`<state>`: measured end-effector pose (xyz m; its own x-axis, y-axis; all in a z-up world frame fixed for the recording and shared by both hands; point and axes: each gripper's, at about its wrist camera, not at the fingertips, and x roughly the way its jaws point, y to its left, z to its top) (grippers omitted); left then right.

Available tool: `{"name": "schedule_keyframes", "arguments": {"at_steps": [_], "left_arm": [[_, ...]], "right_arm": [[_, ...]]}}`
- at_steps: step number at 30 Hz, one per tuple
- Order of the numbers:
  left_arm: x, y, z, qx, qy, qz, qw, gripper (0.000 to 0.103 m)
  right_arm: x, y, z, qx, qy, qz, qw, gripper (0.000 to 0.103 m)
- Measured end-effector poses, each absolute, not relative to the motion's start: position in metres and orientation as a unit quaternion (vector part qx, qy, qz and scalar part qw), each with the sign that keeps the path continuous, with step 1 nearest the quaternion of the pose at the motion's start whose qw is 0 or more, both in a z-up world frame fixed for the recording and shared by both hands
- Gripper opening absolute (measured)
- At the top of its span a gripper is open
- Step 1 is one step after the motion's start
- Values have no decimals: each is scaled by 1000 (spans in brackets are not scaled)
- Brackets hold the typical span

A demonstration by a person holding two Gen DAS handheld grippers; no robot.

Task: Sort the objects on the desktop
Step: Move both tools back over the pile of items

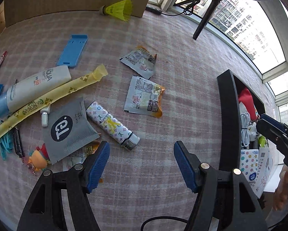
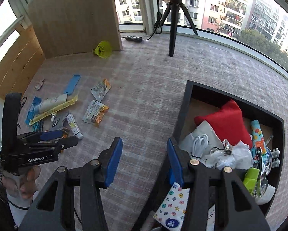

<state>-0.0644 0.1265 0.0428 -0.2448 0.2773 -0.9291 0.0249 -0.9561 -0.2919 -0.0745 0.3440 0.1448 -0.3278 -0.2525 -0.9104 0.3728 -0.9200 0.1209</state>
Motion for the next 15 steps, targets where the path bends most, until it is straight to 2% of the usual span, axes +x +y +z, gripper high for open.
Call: {"name": "schedule_keyframes", "arguments": {"at_steps": [5,10,11,15], "left_arm": [[-76,118,26,-613,-153,774,31,66],[-82,127,24,-602,-113,790,-6,62],[-82,128,24,-600,-103,793,-12,55],[-81,129,22,-598,-70,798,-18,41]], "right_arm": [[-96,292,123,560,101,-787,238,48],[-117,253,107,566,141,-766,270,48],[-121,247,104,568,145,-761,277,49],[-134,230,90,582,153,-741,299,53]]}}
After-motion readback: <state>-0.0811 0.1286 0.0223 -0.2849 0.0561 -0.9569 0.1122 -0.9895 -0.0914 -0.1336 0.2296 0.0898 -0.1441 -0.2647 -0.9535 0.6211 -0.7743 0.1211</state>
